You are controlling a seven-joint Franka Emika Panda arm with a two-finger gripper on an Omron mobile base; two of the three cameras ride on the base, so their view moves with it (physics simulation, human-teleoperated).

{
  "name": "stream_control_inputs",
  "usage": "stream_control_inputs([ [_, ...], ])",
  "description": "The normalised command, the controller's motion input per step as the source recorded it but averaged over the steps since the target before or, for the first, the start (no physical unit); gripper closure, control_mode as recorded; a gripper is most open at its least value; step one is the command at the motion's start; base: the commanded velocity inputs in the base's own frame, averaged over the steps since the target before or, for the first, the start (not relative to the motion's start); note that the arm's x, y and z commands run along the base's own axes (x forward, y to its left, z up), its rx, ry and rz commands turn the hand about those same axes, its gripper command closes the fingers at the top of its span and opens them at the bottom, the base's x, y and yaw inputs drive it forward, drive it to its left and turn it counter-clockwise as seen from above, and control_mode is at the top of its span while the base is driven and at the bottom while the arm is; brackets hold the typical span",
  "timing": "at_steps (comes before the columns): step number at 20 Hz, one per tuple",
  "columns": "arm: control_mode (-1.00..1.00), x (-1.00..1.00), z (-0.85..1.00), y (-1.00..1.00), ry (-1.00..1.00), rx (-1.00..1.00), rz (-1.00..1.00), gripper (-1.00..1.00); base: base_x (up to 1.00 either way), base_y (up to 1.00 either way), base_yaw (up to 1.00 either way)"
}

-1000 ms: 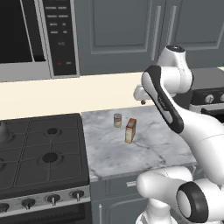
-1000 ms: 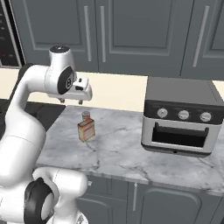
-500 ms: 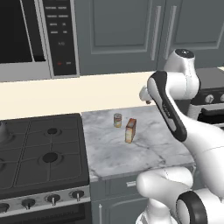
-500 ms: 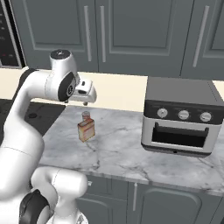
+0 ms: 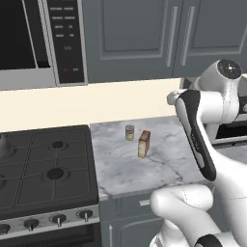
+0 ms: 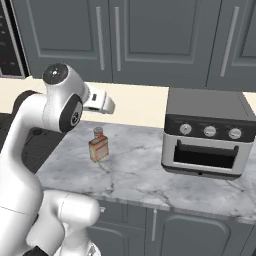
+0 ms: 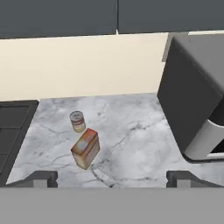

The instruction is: Pick the pan from the cabinet and place it on the stove. Then turn on the stove burner for the pan.

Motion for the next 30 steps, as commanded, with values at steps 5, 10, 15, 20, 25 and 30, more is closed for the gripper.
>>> stream_control_inputs([
  [5,-1.00,-0.20,0.64,-0.14,-0.27,-0.03,-0.04,-1.00,0.00,0.00,0.00],
  [10,-1.00,-0.09,0.52,-0.03,-0.25,-0.03,-0.01,-1.00,0.00,0.00,0.00],
  [15,-1.00,-0.02,0.43,0.00,-0.25,-0.03,0.00,-1.00,0.00,0.00,0.00],
  [20,-1.00,0.00,0.20,-0.17,-0.27,-0.04,0.00,-1.00,0.00,0.00,0.00],
  [25,-1.00,0.00,0.08,-0.28,-0.21,-0.01,0.00,-1.00,0.00,0.00,0.00],
  [30,-1.00,0.07,0.07,-0.20,-0.14,0.00,0.00,-1.00,0.00,0.00,0.00],
])
